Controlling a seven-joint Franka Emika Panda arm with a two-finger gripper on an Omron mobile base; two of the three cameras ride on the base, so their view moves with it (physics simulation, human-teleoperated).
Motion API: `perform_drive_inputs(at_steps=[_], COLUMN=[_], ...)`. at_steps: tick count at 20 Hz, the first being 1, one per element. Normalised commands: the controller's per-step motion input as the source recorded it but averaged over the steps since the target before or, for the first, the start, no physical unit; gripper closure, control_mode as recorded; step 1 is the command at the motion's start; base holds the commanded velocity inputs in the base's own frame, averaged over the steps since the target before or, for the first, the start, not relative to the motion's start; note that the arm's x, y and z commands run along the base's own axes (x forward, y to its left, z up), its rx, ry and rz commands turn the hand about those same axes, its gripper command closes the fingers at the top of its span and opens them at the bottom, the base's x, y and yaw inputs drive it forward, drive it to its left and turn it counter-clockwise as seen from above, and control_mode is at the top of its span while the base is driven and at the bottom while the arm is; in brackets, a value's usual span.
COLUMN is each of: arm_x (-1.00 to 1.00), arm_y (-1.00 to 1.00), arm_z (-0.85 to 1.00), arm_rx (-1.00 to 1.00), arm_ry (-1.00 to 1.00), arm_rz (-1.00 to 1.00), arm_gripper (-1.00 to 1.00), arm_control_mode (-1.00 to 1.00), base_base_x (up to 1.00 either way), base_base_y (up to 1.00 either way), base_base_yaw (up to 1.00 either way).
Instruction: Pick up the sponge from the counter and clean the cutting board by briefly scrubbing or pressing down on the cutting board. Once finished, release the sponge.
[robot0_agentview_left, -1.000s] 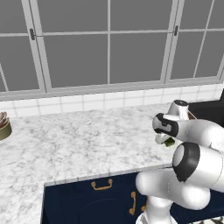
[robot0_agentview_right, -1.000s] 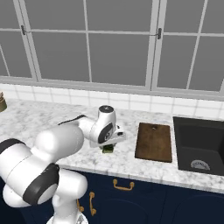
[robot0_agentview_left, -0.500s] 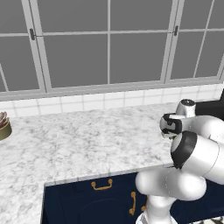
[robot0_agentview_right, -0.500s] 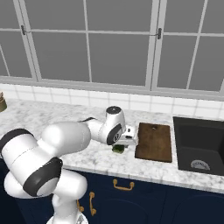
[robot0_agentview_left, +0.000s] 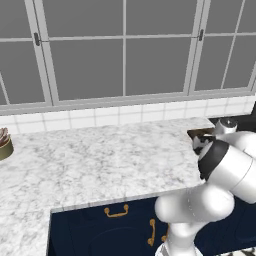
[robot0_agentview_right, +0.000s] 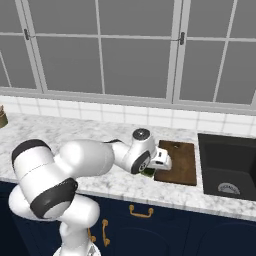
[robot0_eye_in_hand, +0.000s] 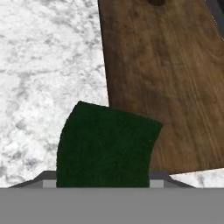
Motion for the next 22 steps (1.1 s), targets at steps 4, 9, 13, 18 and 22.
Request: perform_drive_inputs(at_steps=[4,9,13,18,22], arm_x=[0.26,0.37,0.03,0.03,0.33], arm_y=[-0.64,-0.41,-0.02,0.00,0.00], arm_z=[0.00,0.00,-0.10,-0.31,-0.24], arm_rx=[0.01,0.00,0.00,0.00,0.00], arm_ry=[0.00,-0.04,-0.28,-0.15,0.02], arm_rz=[0.00,-0.01,-0.09,-0.06,-0.02], arm_gripper=[1.00,1.00,1.00,1.00,1.00], arm_control_mode=[-1.00,-1.00,-1.00,-1.00,-1.00], base_base_x=[0.00,0.00,0.00,0.00,0.00], base_base_y=[0.00,0.00,0.00,0.00,0.00], base_base_yaw=[0.00,0.00,0.00,0.00,0.00])
